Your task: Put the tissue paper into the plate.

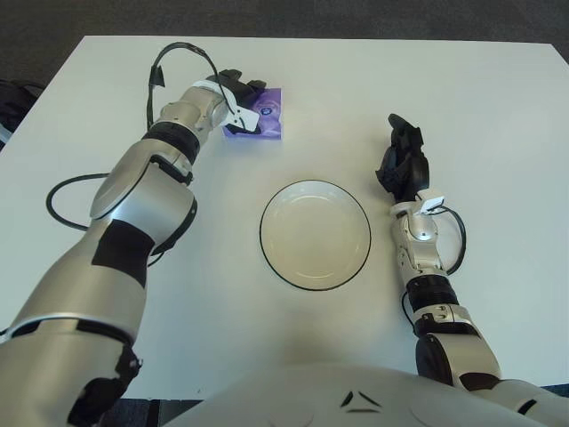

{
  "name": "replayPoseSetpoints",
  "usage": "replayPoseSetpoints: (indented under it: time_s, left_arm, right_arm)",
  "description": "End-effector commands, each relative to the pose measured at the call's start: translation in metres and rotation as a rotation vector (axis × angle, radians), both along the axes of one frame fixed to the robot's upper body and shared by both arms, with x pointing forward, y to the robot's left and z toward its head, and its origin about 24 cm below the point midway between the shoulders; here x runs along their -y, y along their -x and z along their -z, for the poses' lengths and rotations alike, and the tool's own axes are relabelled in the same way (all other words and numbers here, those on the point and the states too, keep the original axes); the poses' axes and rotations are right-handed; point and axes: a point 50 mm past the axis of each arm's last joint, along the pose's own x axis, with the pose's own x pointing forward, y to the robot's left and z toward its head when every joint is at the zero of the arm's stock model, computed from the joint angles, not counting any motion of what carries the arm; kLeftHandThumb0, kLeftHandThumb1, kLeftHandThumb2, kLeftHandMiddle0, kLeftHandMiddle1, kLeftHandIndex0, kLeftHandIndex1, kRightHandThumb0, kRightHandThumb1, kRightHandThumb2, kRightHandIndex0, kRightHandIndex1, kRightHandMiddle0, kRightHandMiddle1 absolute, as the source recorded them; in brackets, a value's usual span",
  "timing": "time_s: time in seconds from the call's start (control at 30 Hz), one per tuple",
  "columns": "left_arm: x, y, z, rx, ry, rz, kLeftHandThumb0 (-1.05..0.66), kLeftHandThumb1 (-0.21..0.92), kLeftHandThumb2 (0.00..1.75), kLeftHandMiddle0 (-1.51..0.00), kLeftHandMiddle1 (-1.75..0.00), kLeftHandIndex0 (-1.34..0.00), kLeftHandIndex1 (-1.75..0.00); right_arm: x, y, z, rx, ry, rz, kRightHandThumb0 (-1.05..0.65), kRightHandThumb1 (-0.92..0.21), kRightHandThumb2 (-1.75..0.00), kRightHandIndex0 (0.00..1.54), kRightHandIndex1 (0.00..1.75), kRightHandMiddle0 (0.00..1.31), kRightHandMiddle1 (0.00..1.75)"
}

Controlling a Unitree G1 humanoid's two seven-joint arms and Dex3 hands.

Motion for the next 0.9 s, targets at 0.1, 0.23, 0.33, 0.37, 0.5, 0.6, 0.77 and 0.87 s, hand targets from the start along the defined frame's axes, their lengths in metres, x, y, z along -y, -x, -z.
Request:
replayPoseSetpoints:
  time_s: [0.1,0.23,0.33,0.37,0.5,0.6,0.77,0.87]
  left_arm:
    - [0.002,0.006,0.024,-0.053,-0.033,0.019,-1.05,0.92,0.7,-0.09,-0.03,-0.02,-0.05]
    - [0.003,0.007,0.028,-0.064,-0.039,0.026,-1.05,0.92,0.71,-0.1,-0.03,-0.03,-0.06]
    - [0.005,0.008,0.033,-0.07,-0.046,0.037,-1.05,0.92,0.72,-0.11,-0.03,-0.01,-0.11]
    - [0.005,0.009,0.034,-0.071,-0.048,0.039,-1.05,0.92,0.72,-0.12,-0.03,-0.01,-0.12]
    - [0.006,0.011,0.042,-0.075,-0.052,0.049,-1.05,0.92,0.73,-0.13,-0.03,0.0,-0.15]
    - [0.006,0.012,0.044,-0.076,-0.054,0.055,-1.05,0.92,0.74,-0.14,-0.03,0.0,-0.18]
    - [0.009,0.013,0.048,-0.076,-0.062,0.067,-1.05,0.92,0.73,-0.15,-0.03,0.0,-0.22]
    - [0.009,0.014,0.049,-0.07,-0.065,0.075,-1.05,0.92,0.73,-0.16,-0.03,0.0,-0.24]
  right_arm:
    - [-0.005,0.036,0.068,-0.29,-0.059,0.023,-0.66,-0.92,-0.78,0.27,0.01,0.0,0.73]
    - [-0.005,0.037,0.068,-0.291,-0.061,0.023,-0.65,-0.92,-0.77,0.26,0.01,0.0,0.73]
    - [-0.005,0.037,0.068,-0.292,-0.068,0.025,-0.64,-0.92,-0.78,0.25,0.0,0.0,0.72]
    - [-0.006,0.038,0.068,-0.292,-0.069,0.026,-0.64,-0.92,-0.78,0.25,0.0,0.0,0.71]
    - [-0.006,0.038,0.069,-0.293,-0.072,0.032,-0.64,-0.92,-0.78,0.26,0.01,0.0,0.71]
    - [-0.006,0.039,0.069,-0.293,-0.072,0.034,-0.64,-0.92,-0.78,0.26,0.01,0.0,0.72]
    - [-0.006,0.04,0.07,-0.292,-0.071,0.033,-0.63,-0.92,-0.78,0.27,0.01,0.0,0.72]
    - [-0.007,0.041,0.07,-0.293,-0.079,0.032,-0.62,-0.92,-0.78,0.26,0.01,0.0,0.71]
